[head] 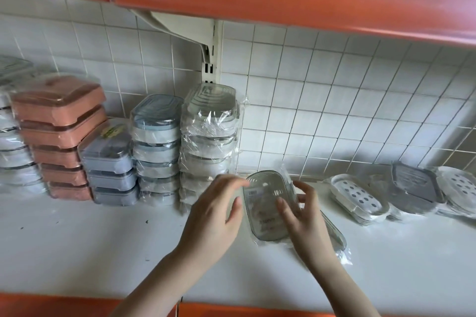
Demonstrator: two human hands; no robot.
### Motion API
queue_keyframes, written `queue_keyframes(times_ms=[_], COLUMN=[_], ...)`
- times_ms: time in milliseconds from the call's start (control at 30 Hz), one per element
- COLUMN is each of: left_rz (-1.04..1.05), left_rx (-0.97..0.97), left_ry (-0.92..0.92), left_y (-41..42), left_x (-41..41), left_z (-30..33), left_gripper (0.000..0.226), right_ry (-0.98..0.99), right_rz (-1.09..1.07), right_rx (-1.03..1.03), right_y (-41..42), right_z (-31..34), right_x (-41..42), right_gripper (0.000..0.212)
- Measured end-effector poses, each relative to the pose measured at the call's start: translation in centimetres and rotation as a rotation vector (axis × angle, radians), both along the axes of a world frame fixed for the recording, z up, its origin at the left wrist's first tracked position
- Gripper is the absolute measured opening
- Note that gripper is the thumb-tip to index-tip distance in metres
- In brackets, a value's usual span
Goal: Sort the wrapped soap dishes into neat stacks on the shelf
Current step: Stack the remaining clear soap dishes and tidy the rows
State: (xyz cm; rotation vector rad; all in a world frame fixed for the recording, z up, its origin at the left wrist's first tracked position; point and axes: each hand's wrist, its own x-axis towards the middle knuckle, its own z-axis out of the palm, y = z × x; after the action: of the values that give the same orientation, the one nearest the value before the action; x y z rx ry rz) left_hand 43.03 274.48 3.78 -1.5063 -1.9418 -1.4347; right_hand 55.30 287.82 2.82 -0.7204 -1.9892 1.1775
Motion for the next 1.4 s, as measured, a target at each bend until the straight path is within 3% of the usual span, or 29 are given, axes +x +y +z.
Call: queue_keyframes(times_ms=[133,400,600,833,1400], left_rz=[0.041,0.014,0.121,0.273,0.425], left_rx=[-0.145,-0.318,-0.383,-0.480,-0.693], left_ry=[-0.099,-0.108,0.087,0.294,0.444], left_y=[0.5,1.4,2.7,4.0,7.6], left_x=[0.4,0.8,-0.1,-0.1,-0.6], left_z=[-3.1,-5.7,-6.4,-6.6,-5.1], left_gripper=[0.025,0.042,0.043,0.039,0.031], right_ry=[-0.095,-0.248,-0.426,-0.579,-0.727], right_rz=[-0.121,0.017,0.113,0.151,0.107], right_rx=[-0.059,-0.023,0.151,0.431,0.526], right_y=[-1.0,-1.1,-0.2,0.6,2.0], right_z=[-1.2,-2.2,-2.6,-3.1,-2.0], right_x=[-1.8,-3.9,-3.9,-3.4,-6.4], right_gripper=[0.046,0.060,0.063,0.049,0.029])
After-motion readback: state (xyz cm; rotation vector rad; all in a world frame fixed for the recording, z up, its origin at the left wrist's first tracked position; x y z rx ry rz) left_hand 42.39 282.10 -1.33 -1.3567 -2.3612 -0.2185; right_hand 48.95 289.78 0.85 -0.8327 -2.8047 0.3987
